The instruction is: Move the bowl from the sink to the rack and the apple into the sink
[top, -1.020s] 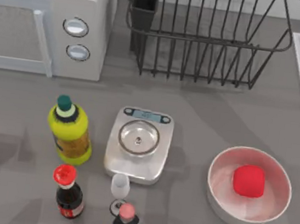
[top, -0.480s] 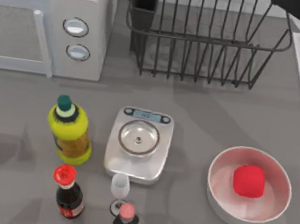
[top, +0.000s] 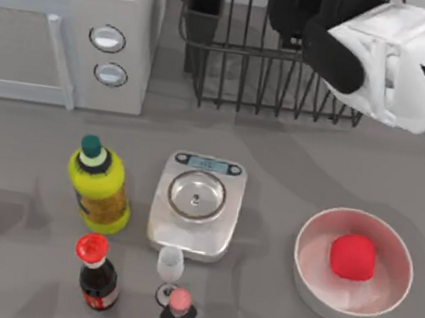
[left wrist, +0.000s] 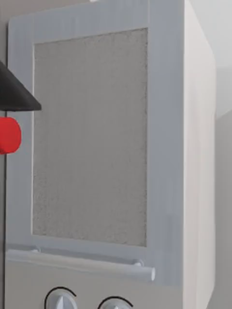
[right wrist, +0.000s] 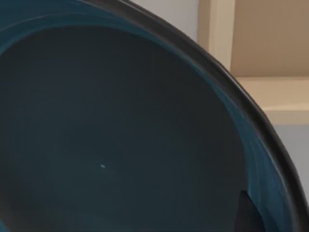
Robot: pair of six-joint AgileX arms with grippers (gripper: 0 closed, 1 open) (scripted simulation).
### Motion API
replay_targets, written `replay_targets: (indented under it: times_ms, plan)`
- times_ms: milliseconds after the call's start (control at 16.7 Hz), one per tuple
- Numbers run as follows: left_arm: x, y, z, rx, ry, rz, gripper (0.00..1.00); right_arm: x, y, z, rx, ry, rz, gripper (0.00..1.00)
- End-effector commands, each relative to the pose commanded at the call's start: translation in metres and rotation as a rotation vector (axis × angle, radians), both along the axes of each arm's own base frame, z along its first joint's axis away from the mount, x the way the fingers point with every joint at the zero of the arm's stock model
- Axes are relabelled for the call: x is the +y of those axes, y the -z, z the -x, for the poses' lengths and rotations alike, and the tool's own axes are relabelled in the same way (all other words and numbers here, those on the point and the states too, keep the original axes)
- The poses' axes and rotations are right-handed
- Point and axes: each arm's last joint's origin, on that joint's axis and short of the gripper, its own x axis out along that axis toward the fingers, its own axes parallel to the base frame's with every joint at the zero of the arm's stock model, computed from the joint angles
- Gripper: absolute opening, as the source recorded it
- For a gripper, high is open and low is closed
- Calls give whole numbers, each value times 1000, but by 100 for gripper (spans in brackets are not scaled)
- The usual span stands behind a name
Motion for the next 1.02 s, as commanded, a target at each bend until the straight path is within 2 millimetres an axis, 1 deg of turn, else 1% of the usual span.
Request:
replay_targets:
  times_ms: [180, 300, 360, 480, 720, 1020]
  plan:
    - [0, 0, 0, 0, 0, 0, 100, -5, 50, -20, -5, -4, -2, 0]
    - [0, 0, 0, 0, 0, 0, 100, -10, 76, -28, -3, -5, 0, 0]
    - [0, 0, 0, 0, 0, 0, 100, -13, 85, -30, 0, -6, 2, 0]
    - [0, 0, 0, 0, 0, 0, 100, -16, 94, -32, 3, -6, 5, 0]
    - [0, 0, 0, 0, 0, 0, 100, -16, 94, -32, 3, -6, 5, 0]
    - [0, 0, 0, 0, 0, 0, 100, -16, 94, -32, 3, -6, 5, 38]
